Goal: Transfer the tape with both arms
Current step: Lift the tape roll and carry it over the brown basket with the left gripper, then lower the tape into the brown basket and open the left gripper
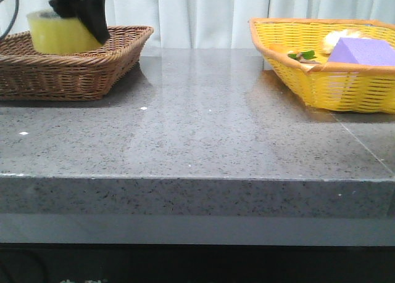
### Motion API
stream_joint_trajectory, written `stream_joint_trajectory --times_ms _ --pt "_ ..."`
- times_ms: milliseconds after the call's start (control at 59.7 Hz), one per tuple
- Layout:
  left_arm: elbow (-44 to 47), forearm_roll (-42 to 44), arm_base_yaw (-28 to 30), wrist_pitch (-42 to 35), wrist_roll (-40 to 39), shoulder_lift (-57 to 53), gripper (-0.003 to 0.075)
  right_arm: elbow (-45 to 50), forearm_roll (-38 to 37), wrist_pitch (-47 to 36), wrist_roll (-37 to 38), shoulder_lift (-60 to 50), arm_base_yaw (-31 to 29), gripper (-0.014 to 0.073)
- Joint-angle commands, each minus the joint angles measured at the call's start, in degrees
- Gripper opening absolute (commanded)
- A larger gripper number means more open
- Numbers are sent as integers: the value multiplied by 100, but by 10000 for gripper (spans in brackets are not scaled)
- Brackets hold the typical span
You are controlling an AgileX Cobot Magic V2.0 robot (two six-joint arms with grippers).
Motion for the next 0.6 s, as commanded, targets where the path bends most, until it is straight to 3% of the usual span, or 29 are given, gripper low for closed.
stream_joint_trajectory --times_ms 0,117,201,587 --pt "-157 -8 25 -375 -61 -273 184 -140 95 -331 -42 -77 -23 414" --pt "-157 -8 25 -384 -136 -186 353 -140 95 -331 -42 -77 -23 414" --pt "-157 -8 25 -384 -255 -187 426 -140 95 -331 -42 -77 -23 414" --pt "-171 56 25 107 -320 -717 430 -140 95 -331 -42 -77 -23 414"
